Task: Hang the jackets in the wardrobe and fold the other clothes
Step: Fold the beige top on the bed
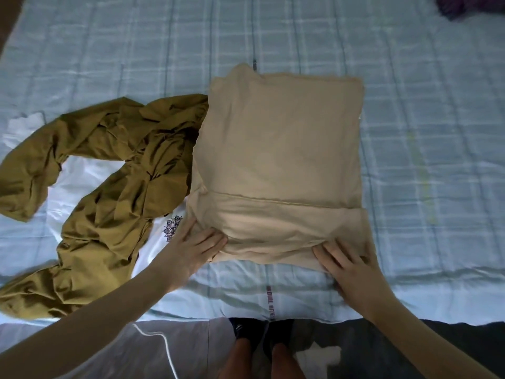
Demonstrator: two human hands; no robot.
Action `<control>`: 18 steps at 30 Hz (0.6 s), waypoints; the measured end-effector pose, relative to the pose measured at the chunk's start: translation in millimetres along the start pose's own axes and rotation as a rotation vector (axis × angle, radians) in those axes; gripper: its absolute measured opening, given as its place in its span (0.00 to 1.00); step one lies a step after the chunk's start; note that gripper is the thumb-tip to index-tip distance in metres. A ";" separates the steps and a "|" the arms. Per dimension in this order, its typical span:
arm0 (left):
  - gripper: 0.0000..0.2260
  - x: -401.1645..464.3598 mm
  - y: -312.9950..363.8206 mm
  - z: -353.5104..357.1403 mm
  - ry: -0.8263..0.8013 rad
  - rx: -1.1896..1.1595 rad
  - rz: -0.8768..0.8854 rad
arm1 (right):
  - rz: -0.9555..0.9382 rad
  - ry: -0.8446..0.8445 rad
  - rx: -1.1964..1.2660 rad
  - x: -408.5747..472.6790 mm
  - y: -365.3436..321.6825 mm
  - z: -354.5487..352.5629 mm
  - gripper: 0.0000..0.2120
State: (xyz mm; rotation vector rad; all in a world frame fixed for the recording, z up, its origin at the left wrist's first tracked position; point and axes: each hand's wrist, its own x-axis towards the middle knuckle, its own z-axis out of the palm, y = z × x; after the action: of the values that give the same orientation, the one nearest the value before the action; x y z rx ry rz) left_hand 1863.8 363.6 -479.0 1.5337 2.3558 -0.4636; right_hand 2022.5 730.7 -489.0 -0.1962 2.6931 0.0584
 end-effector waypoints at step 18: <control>0.27 22.0 16.2 -76.0 -0.256 -0.344 -0.158 | -0.037 0.099 0.285 -18.0 31.0 -46.1 0.28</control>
State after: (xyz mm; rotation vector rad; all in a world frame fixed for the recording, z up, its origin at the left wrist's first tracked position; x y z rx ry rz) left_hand 1865.0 419.7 -421.0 1.0737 2.2230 -0.2533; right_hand 2014.5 760.4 -439.3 -0.1638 2.7552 -0.3530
